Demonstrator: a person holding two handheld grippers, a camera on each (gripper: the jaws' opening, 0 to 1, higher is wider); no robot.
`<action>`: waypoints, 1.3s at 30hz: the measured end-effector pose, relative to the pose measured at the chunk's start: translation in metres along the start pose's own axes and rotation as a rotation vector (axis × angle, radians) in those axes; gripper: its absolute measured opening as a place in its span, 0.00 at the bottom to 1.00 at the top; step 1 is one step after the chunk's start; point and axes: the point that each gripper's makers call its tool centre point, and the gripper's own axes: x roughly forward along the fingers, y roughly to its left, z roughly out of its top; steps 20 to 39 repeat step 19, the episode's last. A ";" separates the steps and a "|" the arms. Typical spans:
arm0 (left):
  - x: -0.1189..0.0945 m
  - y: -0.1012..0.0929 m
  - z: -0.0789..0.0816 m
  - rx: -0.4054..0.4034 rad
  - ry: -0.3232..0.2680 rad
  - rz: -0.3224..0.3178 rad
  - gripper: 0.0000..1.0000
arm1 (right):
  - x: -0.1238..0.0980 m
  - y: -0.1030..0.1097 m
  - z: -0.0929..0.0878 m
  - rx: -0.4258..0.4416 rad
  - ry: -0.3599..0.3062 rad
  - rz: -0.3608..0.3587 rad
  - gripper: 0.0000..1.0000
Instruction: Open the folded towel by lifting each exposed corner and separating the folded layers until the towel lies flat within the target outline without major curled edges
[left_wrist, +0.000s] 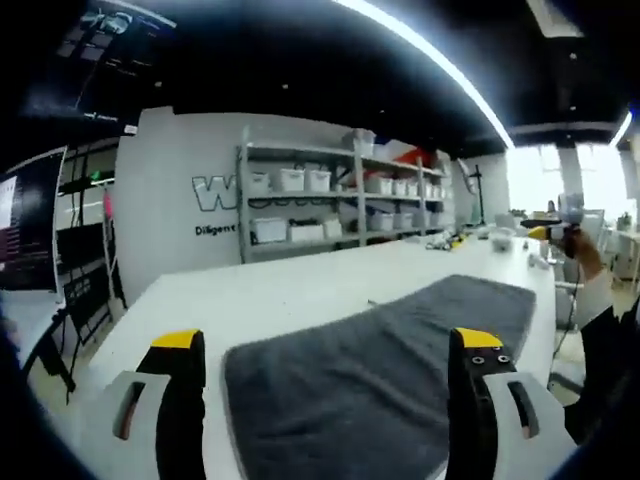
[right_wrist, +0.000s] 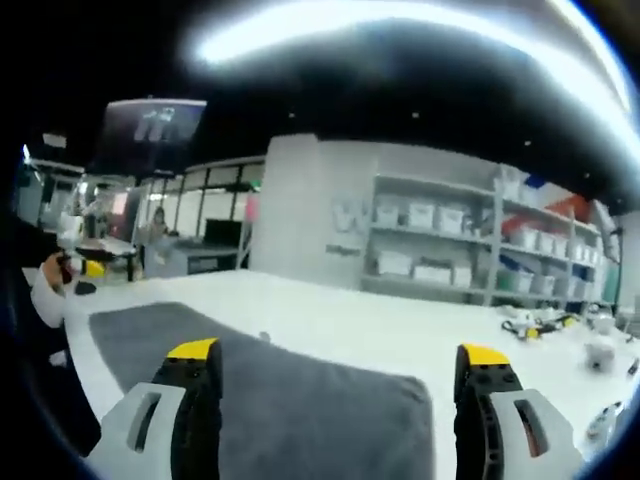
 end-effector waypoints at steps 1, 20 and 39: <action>-0.001 0.004 0.000 -0.005 0.004 0.002 0.98 | -0.001 0.002 -0.002 -0.006 0.012 0.007 0.96; -0.033 0.005 -0.007 0.041 0.129 0.081 1.00 | -0.025 0.009 -0.036 -0.052 0.241 0.041 0.99; -0.033 0.005 -0.007 0.041 0.129 0.081 1.00 | -0.025 0.009 -0.036 -0.052 0.241 0.041 0.99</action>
